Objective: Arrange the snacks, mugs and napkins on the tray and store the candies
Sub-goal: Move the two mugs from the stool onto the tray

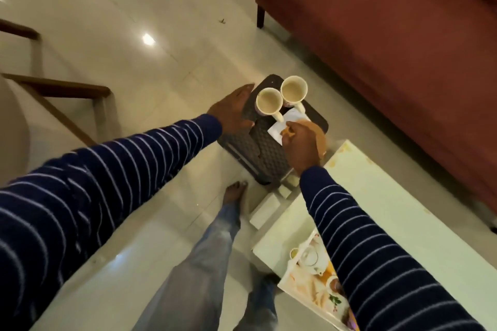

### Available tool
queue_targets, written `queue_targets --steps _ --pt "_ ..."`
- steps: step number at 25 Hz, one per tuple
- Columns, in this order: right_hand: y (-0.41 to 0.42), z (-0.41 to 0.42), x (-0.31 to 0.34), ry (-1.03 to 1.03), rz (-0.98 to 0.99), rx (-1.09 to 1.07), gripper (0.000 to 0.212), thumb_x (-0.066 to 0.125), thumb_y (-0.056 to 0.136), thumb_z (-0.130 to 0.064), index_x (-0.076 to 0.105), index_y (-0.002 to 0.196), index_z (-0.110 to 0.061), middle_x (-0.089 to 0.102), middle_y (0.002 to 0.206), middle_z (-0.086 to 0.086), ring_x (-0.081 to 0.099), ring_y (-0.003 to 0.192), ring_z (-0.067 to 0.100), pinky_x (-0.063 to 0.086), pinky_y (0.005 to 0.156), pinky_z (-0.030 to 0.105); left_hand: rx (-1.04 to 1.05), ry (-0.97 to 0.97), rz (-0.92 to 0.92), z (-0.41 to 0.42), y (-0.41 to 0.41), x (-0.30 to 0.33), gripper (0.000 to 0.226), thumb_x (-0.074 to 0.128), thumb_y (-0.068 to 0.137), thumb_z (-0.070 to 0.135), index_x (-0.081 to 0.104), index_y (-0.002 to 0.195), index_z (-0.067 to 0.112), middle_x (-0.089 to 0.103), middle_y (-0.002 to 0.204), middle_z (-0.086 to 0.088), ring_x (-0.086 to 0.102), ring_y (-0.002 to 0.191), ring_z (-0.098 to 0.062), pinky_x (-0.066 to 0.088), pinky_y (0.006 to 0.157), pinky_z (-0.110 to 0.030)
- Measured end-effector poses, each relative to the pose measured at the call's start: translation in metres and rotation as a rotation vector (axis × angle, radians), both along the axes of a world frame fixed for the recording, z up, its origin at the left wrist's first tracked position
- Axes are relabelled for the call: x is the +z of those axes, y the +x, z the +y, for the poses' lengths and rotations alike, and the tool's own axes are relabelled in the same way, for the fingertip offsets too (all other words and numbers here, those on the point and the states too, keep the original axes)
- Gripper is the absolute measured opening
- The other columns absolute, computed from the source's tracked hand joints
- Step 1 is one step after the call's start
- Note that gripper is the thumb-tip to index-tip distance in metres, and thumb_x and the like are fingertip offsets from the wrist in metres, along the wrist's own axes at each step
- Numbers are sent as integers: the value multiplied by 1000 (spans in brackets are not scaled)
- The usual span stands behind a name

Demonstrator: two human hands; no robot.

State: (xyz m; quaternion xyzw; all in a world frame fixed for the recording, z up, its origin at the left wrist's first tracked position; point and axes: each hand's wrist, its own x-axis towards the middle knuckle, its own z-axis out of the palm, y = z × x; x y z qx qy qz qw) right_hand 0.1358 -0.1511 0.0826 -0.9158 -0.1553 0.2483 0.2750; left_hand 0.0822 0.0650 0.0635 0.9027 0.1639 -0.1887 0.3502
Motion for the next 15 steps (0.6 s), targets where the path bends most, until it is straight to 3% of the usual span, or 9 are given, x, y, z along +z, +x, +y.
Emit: queue_targets --steps 5,7,9,11,13,15 --pt "25 22 -61 -139 60 26 29 48 104 -22 65 119 -5 69 107 15 63 93 25 45 81 30 -55 -77 6 3 47 -62 111 85 72 22 13 155 10 21 161 -11 27 145 -28 30 116 -43" --pt "32 28 -79 -141 50 25 26 48 104 -22 65 115 -6 68 99 12 63 88 24 46 75 25 -60 -68 2 0 59 -79 113 87 70 21 13 155 12 23 160 -10 29 144 -29 33 114 -44" --pt "34 34 -90 -113 0 -10 21 52 102 -22 67 106 -7 60 85 2 54 72 14 34 61 12 -71 -57 -3 -1 67 -92 113 87 69 24 15 155 14 25 160 -10 31 143 -30 35 113 -44" --pt "37 39 -102 -102 -19 -43 21 53 102 -23 68 97 -8 55 80 -1 42 61 4 22 56 8 -54 -56 -18 -3 71 -104 107 87 70 30 22 154 16 34 155 -9 38 138 -30 38 110 -43" --pt "41 41 -111 -77 5 -57 25 52 102 -25 68 93 -8 61 80 2 46 60 5 31 56 14 -34 -54 -57 -3 71 -110 97 86 70 35 32 149 16 45 147 -7 47 131 -26 42 106 -41" --pt "42 39 -114 -40 59 -41 27 53 102 -26 71 95 -7 69 86 7 58 71 15 44 64 27 -33 -42 -110 0 65 -109 93 86 69 39 37 145 16 51 142 -5 50 127 -23 44 104 -37"
